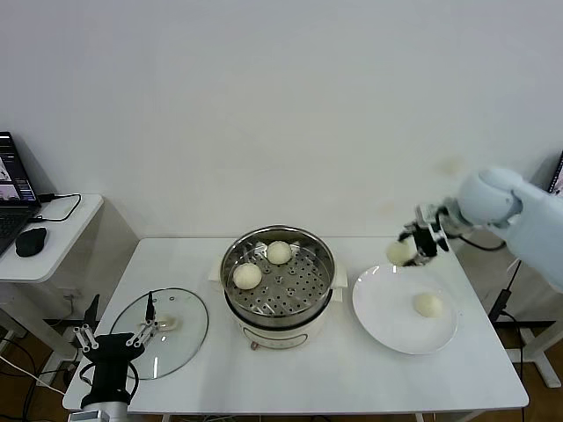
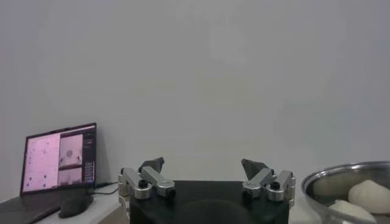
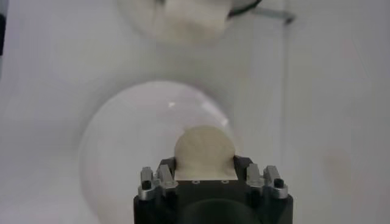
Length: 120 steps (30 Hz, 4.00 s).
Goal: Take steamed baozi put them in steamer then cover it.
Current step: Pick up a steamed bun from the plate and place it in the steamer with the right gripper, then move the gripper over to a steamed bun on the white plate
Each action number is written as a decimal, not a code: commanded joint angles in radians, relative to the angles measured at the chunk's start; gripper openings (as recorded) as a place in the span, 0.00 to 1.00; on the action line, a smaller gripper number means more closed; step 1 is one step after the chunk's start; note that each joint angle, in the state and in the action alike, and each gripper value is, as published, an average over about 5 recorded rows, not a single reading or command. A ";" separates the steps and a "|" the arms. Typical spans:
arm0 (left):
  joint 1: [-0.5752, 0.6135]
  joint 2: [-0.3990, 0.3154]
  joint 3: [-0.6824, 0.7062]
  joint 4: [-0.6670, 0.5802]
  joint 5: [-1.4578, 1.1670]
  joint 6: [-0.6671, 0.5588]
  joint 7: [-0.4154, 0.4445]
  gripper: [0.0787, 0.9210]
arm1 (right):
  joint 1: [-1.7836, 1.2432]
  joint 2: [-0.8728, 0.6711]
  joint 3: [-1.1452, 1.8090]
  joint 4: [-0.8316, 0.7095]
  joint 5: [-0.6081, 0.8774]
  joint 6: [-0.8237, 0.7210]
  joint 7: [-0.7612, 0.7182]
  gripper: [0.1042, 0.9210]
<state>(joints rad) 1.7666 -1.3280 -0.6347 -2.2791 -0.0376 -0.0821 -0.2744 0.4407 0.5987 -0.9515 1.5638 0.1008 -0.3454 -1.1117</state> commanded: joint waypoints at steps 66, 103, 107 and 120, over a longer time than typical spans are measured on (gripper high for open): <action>-0.045 -0.023 -0.044 -0.008 -0.027 0.003 0.000 0.88 | 0.271 0.269 -0.288 0.027 -0.006 0.366 0.046 0.88; -0.038 0.023 -0.025 0.016 -0.016 0.003 0.006 0.88 | -0.652 -0.109 0.402 -0.281 -0.389 0.208 0.040 0.88; -0.031 0.018 -0.030 0.008 -0.015 0.004 0.006 0.88 | -0.655 -0.037 0.401 -0.341 -0.409 0.213 0.046 0.88; -0.017 0.009 -0.039 0.000 -0.018 0.004 0.008 0.88 | -0.652 0.048 0.392 -0.414 -0.428 0.224 0.057 0.88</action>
<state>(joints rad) 1.7481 -1.3187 -0.6738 -2.2782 -0.0550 -0.0787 -0.2675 -0.1662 0.5833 -0.5962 1.2296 -0.2927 -0.1282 -1.0585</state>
